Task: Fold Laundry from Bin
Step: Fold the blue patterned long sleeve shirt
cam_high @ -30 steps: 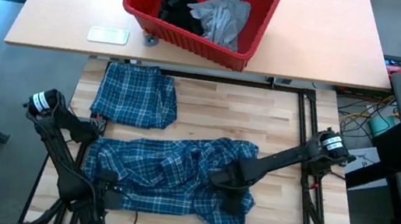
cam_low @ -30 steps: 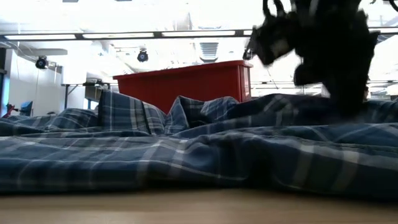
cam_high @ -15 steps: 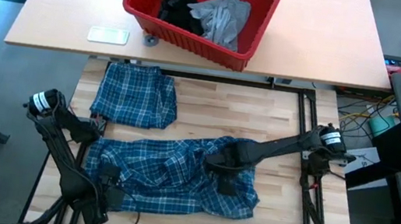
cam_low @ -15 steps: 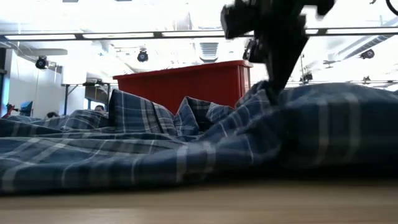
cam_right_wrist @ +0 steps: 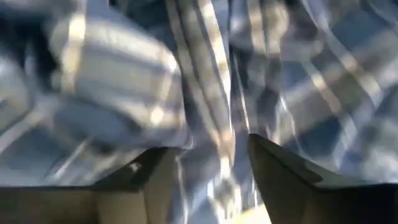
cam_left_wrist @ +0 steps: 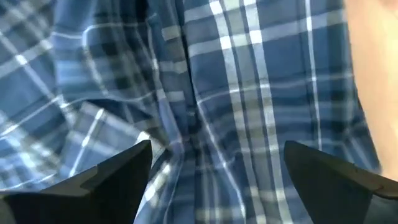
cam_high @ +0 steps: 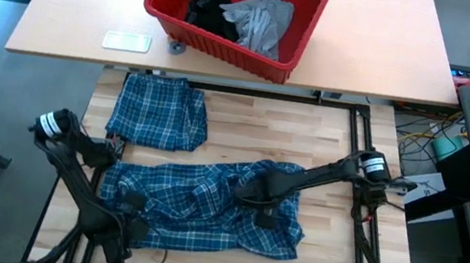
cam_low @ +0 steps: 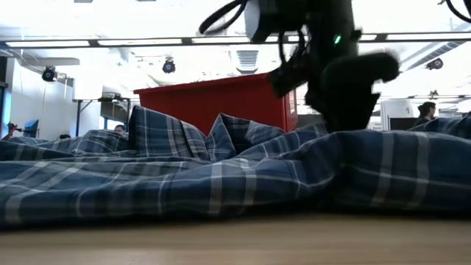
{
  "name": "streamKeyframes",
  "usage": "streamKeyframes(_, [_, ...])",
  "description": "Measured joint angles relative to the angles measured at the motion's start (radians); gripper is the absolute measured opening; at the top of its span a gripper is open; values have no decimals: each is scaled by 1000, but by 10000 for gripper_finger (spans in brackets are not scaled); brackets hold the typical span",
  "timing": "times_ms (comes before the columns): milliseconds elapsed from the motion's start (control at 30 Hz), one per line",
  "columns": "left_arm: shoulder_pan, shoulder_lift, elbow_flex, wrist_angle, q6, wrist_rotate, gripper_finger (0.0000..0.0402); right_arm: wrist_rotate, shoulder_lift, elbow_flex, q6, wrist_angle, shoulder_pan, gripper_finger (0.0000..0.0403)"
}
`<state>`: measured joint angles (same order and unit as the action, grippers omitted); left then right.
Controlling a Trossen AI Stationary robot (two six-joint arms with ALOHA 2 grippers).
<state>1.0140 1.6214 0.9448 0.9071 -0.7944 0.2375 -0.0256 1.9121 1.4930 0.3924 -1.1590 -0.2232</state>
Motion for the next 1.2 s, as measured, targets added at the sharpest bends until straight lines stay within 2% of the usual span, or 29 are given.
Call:
streamKeyframes(100, [-10,12,-22,-83,0,8,346,-2,-76,27,98,-46,-36,218])
streamKeyframes(233, [-39,46,-32,-206,17,15,346,-2,-152,37,260,23,-94,228])
streamKeyframes(367, [-77,96,-13,-291,78,23,345,-22,-123,22,315,182,-138,228])
streamKeyframes(500, [-97,112,28,-257,94,21,346,-20,-19,16,315,328,-163,228])
streamKeyframes(667, [-87,54,82,-157,38,18,346,42,106,13,324,235,-178,228])
streamKeyframes(833, [-45,-75,77,-53,-106,31,346,86,126,16,287,51,-210,228])
streamKeyframes(1000, [-2,-209,73,45,-211,99,346,83,75,5,266,-125,-214,228])
streamKeyframes(1200, [-32,-320,38,71,-262,146,346,30,-56,28,427,-113,-200,228])
